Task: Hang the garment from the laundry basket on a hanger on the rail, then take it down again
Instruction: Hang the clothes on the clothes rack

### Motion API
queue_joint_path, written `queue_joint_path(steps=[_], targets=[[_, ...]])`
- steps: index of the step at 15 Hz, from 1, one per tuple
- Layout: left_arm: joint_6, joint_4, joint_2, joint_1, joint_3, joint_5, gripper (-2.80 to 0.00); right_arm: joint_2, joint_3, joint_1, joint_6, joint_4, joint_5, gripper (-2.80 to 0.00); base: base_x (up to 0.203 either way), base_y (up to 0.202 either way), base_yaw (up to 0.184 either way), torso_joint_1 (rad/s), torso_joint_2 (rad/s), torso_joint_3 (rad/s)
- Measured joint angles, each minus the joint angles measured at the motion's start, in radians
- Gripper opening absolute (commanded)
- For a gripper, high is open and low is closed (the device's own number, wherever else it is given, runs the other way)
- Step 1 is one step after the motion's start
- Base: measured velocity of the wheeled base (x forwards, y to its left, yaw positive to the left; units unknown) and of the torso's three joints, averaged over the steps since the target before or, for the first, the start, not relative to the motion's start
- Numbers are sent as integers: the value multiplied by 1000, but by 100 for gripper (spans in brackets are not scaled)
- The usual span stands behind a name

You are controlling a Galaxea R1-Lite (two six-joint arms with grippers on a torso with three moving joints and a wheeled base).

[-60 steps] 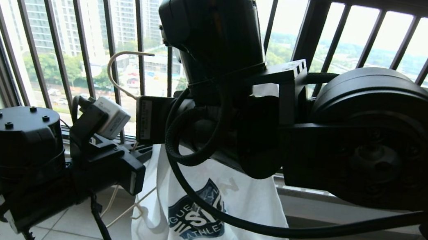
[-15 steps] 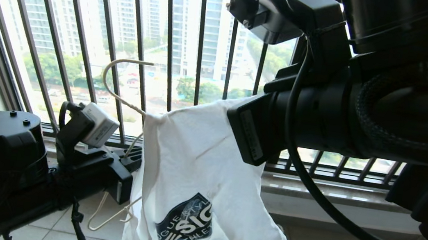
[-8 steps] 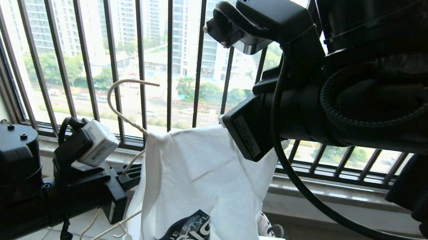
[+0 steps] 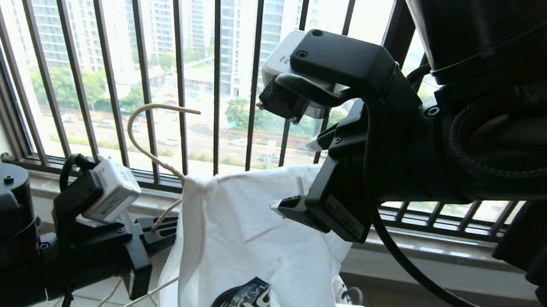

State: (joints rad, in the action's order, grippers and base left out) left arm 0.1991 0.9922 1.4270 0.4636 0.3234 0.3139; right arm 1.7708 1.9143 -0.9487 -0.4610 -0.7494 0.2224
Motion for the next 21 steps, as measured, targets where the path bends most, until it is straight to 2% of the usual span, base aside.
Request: queue_joint_path(steps=[1,4,7,12,15,16,21], targets=[[0,0,-6,0,-4,3,-280,-3,8,15,-34,-5,-38,0,0,0,0,0,0,0],[4,0,-15,1,-12,10,-280,4,33,47,-63,-3,-128,0,0,0,0,0,0,0],[37,0,-22,5,-23,35,-280,19,37,55,-67,-4,-156,0,0,0,0,0,0,0],[64,-10,-100,40,-29,34,-280,31,26,73,-51,-10,-271,0,0,0,0,0,0,0],[72,-140,-171,54,-3,31,-280,29,2,75,-36,-10,-292,0,0,0,0,0,0,0],[83,-192,-194,56,11,31,-280,29,-2,75,-36,-10,-293,-280,0,0,0,0,0,0],[89,-227,-235,58,36,26,-280,23,-49,59,-33,-11,-308,-280,0,0,0,0,0,0]])
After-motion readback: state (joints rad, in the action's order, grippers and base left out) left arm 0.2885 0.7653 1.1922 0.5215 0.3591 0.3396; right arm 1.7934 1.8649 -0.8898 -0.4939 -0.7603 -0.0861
